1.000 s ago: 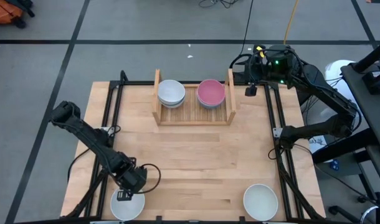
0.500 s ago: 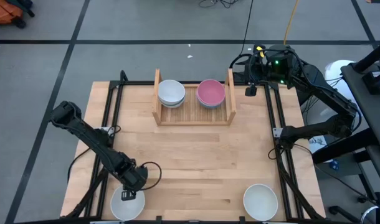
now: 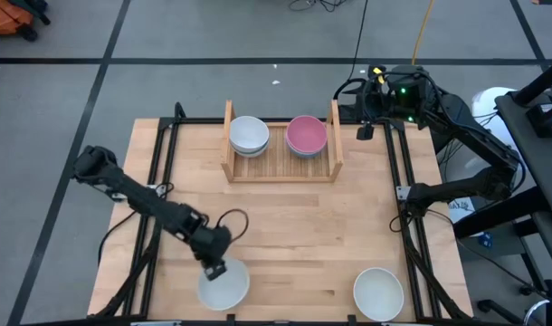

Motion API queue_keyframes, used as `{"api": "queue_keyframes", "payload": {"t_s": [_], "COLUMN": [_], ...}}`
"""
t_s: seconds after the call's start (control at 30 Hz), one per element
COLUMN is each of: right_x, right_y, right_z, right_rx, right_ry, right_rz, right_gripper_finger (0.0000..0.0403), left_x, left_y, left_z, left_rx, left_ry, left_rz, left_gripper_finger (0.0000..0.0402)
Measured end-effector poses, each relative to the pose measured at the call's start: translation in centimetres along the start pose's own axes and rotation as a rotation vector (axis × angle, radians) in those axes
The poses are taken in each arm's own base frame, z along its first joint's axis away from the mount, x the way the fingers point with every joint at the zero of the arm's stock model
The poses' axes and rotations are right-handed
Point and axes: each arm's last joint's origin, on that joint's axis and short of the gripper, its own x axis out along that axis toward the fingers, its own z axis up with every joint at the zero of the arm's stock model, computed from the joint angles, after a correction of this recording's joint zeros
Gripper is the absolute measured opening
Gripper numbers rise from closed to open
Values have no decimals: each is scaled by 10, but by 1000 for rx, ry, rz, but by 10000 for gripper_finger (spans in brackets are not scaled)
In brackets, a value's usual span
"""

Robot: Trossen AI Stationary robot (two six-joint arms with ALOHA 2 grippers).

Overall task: Place and stack bowls onto a shelf
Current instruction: Stack the white bowl on top of the white bowl on the shelf

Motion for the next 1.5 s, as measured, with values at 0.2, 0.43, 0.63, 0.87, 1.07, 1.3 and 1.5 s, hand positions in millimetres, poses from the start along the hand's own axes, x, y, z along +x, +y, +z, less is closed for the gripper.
{"api": "queue_keyframes", "payload": {"t_s": [0.2, 0.43, 0.63, 0.87, 1.07, 1.3, 1.5], "right_x": [-11, -29, -40, -44, -44, -44, -44], "right_y": [-1, -2, -2, -2, -2, -2, -2], "right_z": [0, -1, -2, -3, -3, -3, -3], "right_rx": [1, 7, 10, 11, 11, 14, 49], "right_ry": [-20, -53, -73, -79, -79, -80, -81], "right_rz": [-19, -50, -70, -76, -76, -76, -75], "right_gripper_finger": [141, 141, 141, 141, 141, 141, 141], "left_x": [-63, -157, -234, -289, -310, -315, -300], "left_y": [-17, -3, 31, 73, 105, 140, 170], "left_z": [48, 93, 123, 146, 177, 224, 242], "left_rx": [-93, -124, -173, -202, -199, -163, -209], "left_ry": [-145, -448, -700, -860, -858, -760, -575], "left_rz": [-68, 57, 103, 186, 247, 301, 370], "left_gripper_finger": [5, 5, 5, 5, 5, 5, 5]}}
